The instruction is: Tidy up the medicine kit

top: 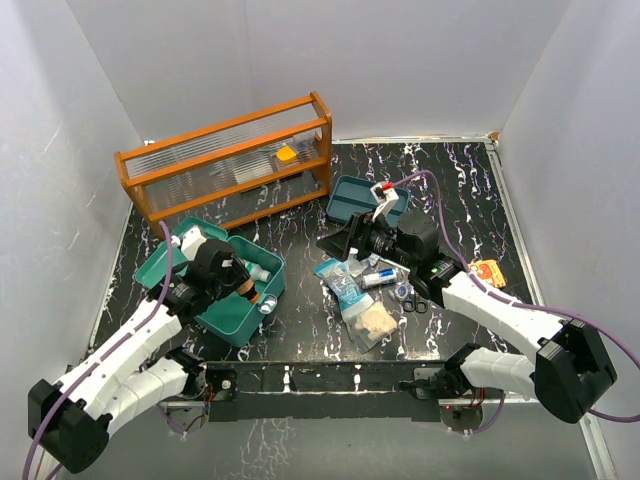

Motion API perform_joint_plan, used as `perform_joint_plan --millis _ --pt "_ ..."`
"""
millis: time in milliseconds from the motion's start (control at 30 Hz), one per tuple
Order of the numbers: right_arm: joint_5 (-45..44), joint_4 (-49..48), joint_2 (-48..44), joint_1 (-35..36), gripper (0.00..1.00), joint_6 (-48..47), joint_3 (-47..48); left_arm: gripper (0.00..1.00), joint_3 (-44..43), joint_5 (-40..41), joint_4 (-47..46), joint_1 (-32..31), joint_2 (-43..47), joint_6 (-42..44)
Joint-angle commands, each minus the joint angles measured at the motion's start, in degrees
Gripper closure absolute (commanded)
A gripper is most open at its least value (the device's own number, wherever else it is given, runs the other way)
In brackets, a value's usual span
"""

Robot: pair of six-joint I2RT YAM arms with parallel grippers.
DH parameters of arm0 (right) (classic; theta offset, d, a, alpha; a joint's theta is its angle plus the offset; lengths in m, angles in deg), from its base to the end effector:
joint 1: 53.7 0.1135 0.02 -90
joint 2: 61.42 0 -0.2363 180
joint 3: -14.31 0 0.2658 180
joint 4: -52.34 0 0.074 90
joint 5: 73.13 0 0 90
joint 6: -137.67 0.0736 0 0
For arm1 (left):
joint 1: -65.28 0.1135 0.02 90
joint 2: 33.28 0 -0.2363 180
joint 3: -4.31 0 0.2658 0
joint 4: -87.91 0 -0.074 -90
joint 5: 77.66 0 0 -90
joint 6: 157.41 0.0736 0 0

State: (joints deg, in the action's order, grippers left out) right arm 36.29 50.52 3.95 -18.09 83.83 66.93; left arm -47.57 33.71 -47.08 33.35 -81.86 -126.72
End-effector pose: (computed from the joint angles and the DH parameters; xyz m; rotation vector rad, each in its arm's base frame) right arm 0.2472 0.2071 0.2424 -0.2585 1.8962 1.1794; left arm 0.2140 -0.1018 0.2112 -0.7226 2.1565 -0.4270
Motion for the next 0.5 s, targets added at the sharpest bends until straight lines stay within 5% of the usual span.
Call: perform_joint_plan --millis 0,467 --pt "0.3 -2.4 0.3 0.2 0.27 0.6 1.7 0.75 1.8 1.0 -4.4 0.3 -1.3 -2.5" --pt "1.5 -3.4 2.6 0.2 0.27 2.4 1.7 0.74 4.9 7.5 -8.1 0.2 -7.6 -6.8"
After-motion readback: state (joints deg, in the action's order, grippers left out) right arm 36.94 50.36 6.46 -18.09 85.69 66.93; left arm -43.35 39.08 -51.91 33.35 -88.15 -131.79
